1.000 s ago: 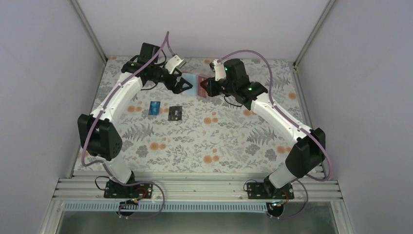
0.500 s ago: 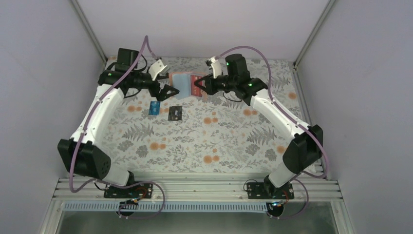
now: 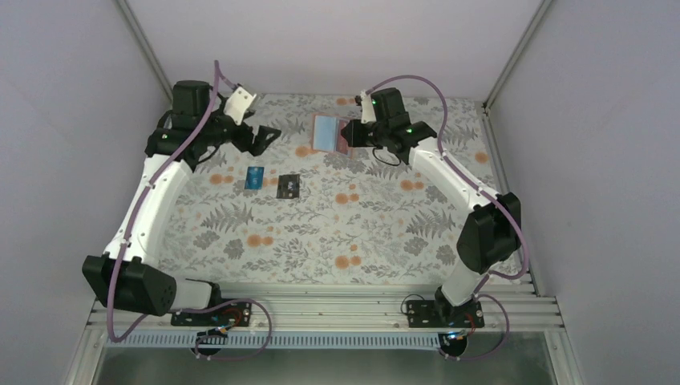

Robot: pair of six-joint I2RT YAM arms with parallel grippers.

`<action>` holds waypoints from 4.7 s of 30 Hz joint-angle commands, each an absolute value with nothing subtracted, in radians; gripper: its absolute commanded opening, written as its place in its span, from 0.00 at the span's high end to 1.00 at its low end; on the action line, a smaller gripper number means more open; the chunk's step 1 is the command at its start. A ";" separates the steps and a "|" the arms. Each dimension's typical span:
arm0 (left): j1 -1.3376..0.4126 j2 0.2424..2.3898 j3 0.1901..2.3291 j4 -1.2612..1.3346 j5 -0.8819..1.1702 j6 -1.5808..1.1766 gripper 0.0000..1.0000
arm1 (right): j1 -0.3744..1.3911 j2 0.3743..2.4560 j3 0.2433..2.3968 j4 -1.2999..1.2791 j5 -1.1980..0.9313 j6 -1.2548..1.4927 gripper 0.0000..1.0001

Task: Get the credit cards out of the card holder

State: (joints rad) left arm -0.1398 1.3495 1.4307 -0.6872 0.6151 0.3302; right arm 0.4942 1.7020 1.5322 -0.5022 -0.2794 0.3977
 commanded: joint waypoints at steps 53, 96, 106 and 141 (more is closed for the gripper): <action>-0.324 1.488 1.643 -0.796 1.025 0.293 0.56 | 0.537 1.446 1.435 -0.185 -0.855 0.231 0.96; -0.379 1.525 1.678 -0.805 1.071 0.390 0.70 | 0.509 1.349 1.372 0.158 -0.892 0.522 0.96; -0.451 1.519 1.701 -0.775 1.131 0.326 0.67 | 0.516 1.337 1.362 0.214 -0.814 0.584 0.96; -0.292 1.470 1.742 -0.864 0.948 0.331 0.98 | 0.451 1.324 1.392 -0.106 -0.892 0.259 0.96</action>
